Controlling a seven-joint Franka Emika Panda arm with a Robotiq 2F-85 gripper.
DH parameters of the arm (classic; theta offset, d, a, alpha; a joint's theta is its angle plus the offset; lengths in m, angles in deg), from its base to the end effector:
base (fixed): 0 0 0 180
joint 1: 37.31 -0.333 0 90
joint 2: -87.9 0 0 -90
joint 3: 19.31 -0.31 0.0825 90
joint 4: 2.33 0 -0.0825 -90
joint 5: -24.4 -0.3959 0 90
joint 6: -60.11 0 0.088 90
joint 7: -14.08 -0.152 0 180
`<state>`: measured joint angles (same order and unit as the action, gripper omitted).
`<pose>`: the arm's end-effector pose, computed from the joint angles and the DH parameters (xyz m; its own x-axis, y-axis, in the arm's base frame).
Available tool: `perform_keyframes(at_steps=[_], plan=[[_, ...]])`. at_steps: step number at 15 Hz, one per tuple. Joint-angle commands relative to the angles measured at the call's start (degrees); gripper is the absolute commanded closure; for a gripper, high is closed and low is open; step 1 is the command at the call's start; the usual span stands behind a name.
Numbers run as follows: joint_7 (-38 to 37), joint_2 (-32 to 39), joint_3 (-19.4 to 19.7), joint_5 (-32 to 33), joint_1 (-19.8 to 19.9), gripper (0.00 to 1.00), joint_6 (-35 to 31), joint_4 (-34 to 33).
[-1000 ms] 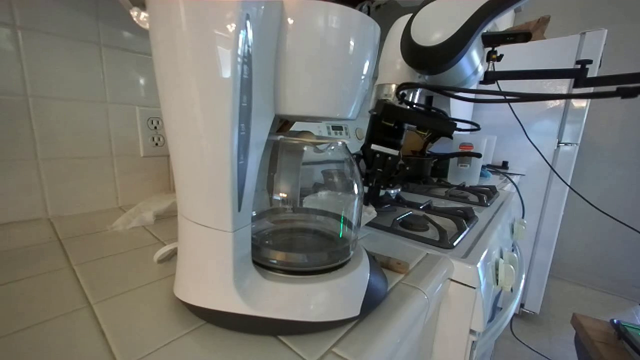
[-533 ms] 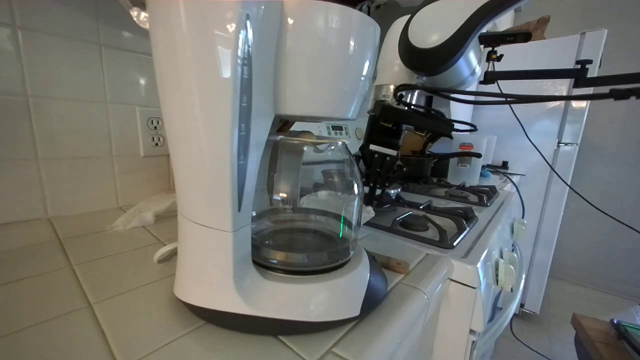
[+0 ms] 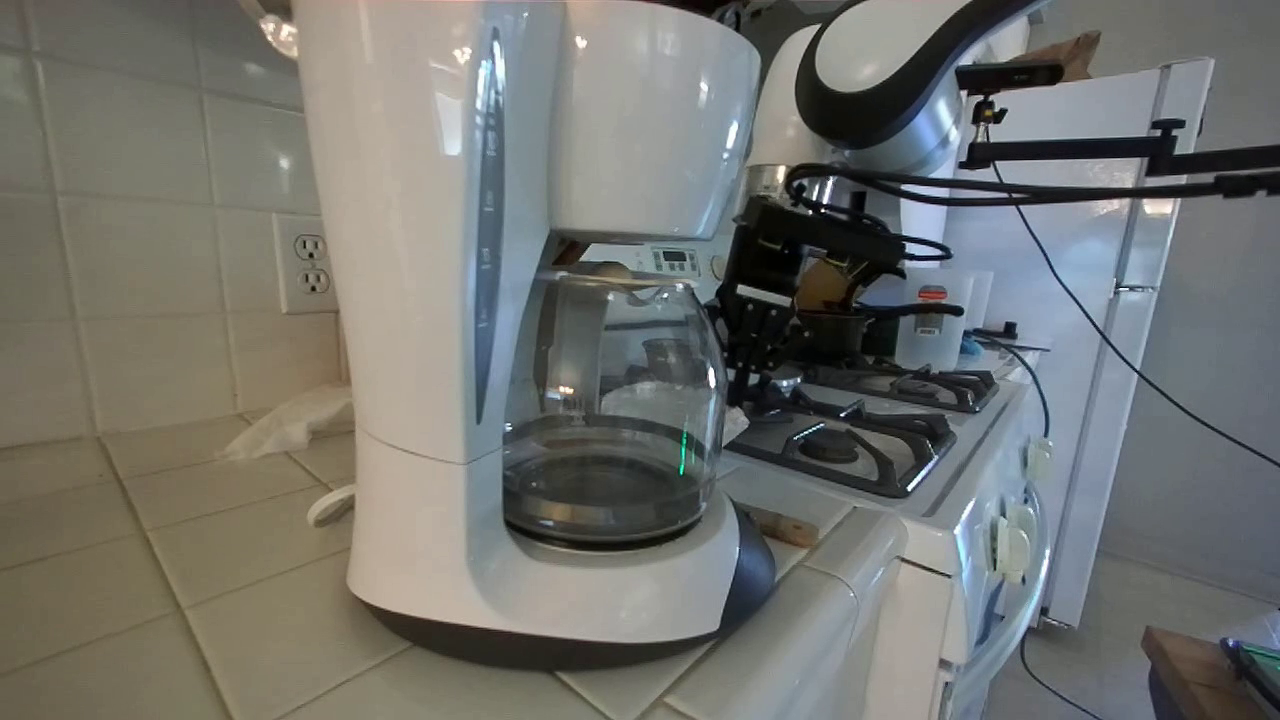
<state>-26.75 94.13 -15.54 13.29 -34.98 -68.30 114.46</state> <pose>0.5931 -0.0506 0.3437 0.5985 -0.8003 -0.0366 -0.7926 -0.5848 -0.1727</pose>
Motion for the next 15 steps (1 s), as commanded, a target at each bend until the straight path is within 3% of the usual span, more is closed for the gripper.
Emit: perform_keyframes(at_steps=[1,13,15], plan=[[-0.2,-0.8,0.1,0.8,-0.2,0.97,1.3,-1.2],[1.9,-3.3,0.0,-0.6,0.2,0.99,4.3,-2.3],[1.2,-2.7,0.0,2.1,0.0,0.99,4.6,-1.7]])
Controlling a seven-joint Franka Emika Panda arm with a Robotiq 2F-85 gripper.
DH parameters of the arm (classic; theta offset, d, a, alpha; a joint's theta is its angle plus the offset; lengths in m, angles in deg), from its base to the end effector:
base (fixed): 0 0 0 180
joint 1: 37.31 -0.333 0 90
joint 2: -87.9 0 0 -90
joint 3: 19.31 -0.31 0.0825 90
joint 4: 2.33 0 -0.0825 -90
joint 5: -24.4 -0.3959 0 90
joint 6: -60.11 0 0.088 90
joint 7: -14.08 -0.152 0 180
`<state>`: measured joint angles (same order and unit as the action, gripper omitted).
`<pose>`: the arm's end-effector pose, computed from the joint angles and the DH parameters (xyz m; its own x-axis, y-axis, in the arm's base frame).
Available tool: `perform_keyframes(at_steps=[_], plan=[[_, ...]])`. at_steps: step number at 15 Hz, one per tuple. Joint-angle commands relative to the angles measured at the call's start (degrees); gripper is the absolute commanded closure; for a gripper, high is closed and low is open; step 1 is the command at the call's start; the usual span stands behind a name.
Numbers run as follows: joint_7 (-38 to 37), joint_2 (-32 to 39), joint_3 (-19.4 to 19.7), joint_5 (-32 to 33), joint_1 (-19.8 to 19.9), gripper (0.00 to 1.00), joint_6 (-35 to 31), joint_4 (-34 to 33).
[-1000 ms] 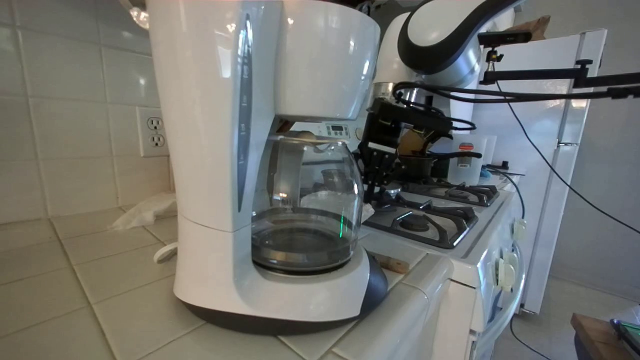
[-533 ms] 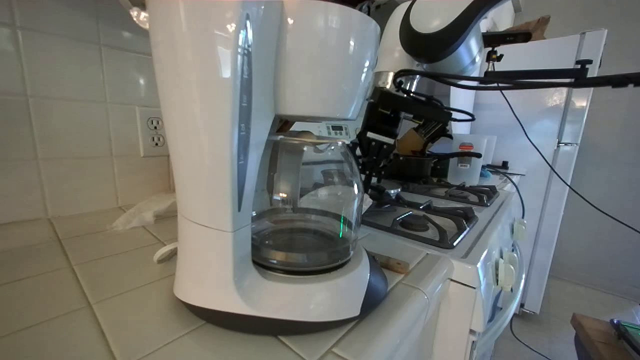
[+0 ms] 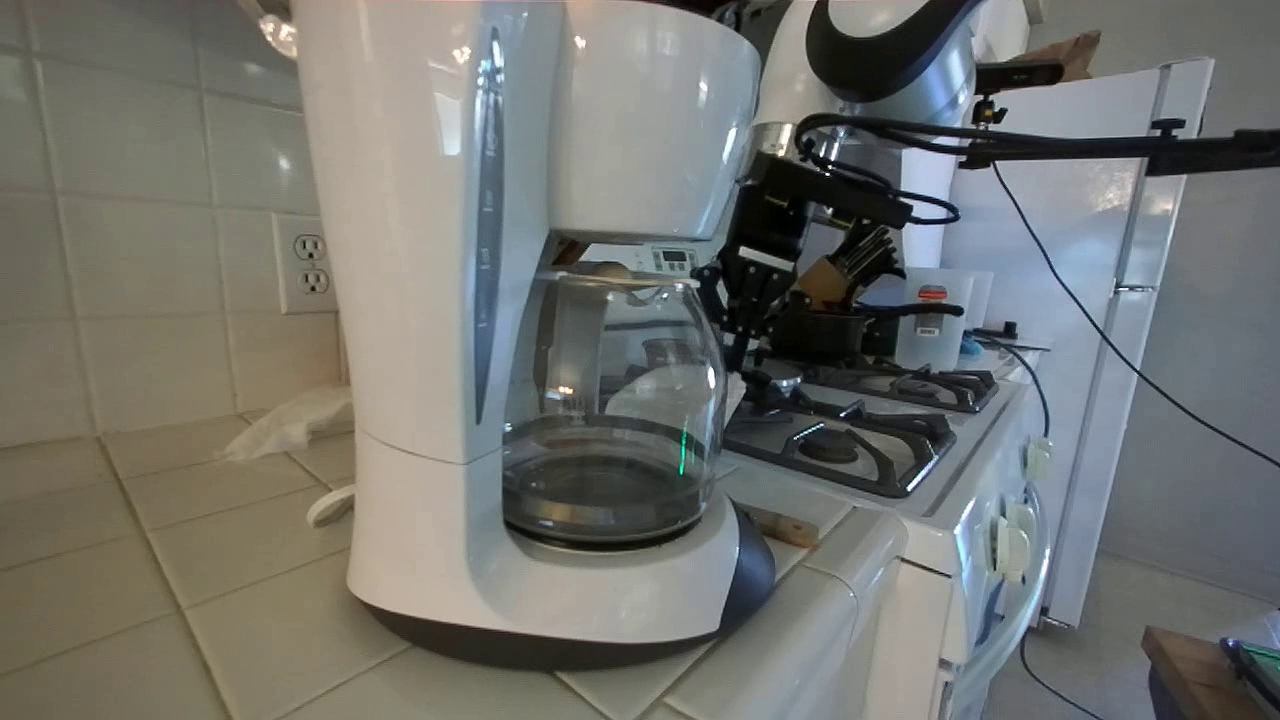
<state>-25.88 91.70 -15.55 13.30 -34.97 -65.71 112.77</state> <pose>0.5938 -0.0493 0.3787 0.6171 -0.7866 -0.0200 -0.7737 -0.6019 -0.1976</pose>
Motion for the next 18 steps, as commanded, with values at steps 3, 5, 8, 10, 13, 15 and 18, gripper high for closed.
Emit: perform_keyframes(at_steps=[3,5,8,10,13,15,18], plan=[[1.3,-1.2,0.0,0.3,0.2,0.99,4.6,-1.0],[2.0,-1.6,-0.1,-0.3,0.2,0.99,6.2,-1.7],[0.4,-0.6,0.1,3.0,0.1,0.99,6.7,-0.4],[-0.2,0.1,0.2,4.7,0.1,0.99,7.2,0.0],[1.0,-0.1,0.1,1.9,0.3,0.99,9.0,-3.3],[1.5,-0.5,0.1,0.9,0.4,0.99,9.9,-4.4],[0.5,0.0,0.3,3.5,0.5,0.99,9.9,-3.1]])
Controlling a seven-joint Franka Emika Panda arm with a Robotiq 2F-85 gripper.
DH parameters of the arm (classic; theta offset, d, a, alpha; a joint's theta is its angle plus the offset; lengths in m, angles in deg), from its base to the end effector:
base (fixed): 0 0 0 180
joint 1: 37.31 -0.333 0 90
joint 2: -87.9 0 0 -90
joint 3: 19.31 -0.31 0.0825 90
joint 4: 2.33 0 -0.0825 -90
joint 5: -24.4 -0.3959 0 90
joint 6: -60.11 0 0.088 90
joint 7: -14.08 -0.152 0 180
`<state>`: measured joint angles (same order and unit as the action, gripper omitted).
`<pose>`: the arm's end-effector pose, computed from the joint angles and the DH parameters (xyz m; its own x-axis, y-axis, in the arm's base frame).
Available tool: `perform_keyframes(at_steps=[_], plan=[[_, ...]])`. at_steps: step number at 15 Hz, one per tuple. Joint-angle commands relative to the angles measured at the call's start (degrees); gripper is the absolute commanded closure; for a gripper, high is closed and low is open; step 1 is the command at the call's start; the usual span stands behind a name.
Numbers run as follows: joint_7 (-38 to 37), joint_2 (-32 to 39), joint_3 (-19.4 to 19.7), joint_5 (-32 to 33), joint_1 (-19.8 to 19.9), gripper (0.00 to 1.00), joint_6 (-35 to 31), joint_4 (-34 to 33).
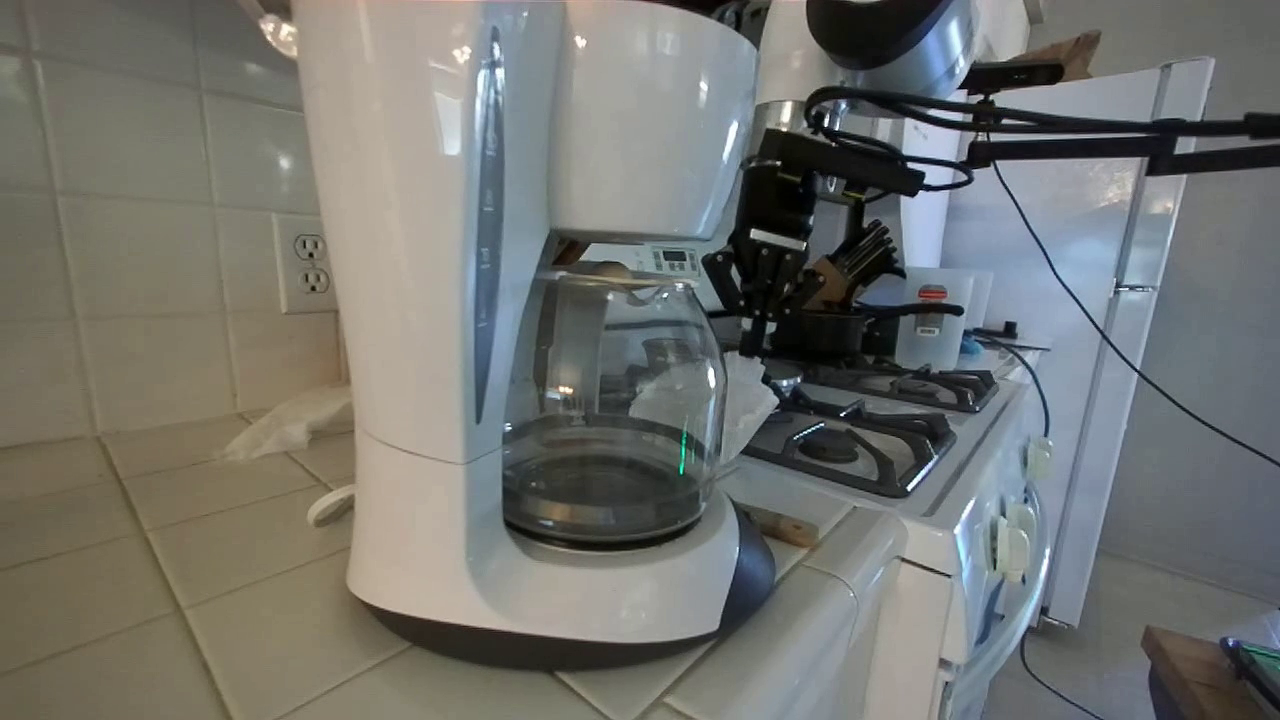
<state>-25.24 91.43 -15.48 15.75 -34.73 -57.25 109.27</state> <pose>0.5871 -0.0513 0.3964 0.6504 -0.7574 -0.0569 -0.7574 -0.6411 -0.1241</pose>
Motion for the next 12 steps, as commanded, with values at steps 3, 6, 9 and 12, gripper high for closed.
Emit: perform_keyframes(at_steps=[3,6,9,12], plan=[[0.5,0.2,0.3,-0.4,0.4,0.99,2.5,-1.0],[0.9,-0.4,0.3,-1.2,0.5,0.99,3.0,-1.6],[1.6,-1.4,0.4,-2.4,0.8,0.99,4.5,-2.4],[2.7,-2.9,0.6,-3.3,1.1,0.99,7.0,-3.8]])
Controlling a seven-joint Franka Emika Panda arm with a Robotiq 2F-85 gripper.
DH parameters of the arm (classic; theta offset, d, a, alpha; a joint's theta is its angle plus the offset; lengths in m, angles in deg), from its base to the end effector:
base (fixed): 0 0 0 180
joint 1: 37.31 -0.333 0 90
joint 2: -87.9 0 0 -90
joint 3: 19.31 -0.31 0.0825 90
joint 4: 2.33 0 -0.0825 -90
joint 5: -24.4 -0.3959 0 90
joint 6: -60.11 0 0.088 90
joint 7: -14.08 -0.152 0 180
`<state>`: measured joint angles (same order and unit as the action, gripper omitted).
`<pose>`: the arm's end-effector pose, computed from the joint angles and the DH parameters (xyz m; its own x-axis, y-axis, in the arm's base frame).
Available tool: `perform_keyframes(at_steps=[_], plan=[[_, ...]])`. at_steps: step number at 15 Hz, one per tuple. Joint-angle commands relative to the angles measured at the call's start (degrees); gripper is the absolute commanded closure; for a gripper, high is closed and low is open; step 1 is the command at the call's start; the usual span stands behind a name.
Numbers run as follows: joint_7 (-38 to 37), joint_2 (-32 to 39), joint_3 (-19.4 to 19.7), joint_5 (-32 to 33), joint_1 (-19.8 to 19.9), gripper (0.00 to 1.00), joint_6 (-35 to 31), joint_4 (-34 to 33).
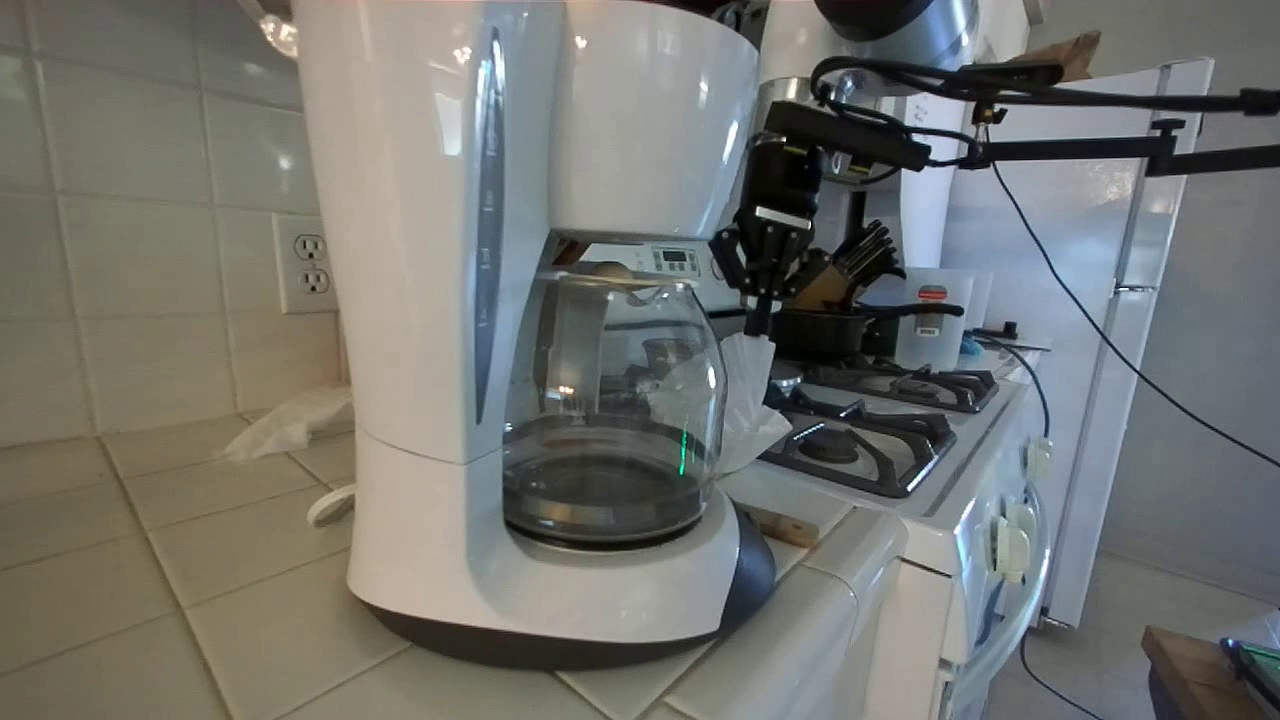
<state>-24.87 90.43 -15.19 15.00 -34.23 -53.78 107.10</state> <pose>0.5852 -0.0566 0.4199 0.6473 -0.7589 -0.0707 -0.7601 -0.6359 -0.1336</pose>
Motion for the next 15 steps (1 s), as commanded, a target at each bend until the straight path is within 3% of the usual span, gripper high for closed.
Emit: perform_keyframes(at_steps=[1,9,15], plan=[[2.5,-2.2,0.4,-3.0,0.8,0.99,4.0,-2.4],[6.4,-5.4,1.8,-7.9,2.2,0.99,15.2,-11.0],[6.2,-8.6,2.4,-7.4,3.1,0.99,15.9,-7.6]])
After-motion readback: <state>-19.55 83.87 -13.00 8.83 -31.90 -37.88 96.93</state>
